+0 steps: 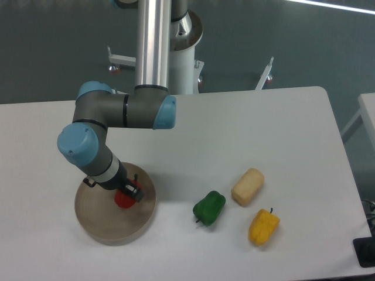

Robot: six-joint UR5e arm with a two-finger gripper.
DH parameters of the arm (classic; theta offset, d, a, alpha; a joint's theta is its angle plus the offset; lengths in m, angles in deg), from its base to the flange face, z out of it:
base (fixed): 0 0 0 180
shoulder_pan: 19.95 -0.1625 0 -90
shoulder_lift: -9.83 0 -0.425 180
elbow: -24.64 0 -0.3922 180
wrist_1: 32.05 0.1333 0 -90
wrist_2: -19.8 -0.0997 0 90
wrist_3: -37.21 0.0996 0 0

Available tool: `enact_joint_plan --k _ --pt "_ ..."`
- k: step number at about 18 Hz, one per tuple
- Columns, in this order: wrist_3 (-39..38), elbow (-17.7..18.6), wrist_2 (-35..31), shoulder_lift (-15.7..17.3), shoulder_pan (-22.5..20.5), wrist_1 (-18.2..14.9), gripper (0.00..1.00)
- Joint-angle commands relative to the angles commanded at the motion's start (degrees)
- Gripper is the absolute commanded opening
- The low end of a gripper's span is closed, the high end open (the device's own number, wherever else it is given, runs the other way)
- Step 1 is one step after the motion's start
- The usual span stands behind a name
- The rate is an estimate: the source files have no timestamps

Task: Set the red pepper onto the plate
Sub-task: 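Lower the red pepper onto the plate and open the gripper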

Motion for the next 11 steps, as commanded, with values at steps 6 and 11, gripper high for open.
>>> enact_joint_plan --k 6,11 --pt "-0.18 0.09 0.0 -0.18 0.09 0.09 0.57" --pt "-0.18 0.09 -0.09 -0.53 0.44 0.09 0.58"
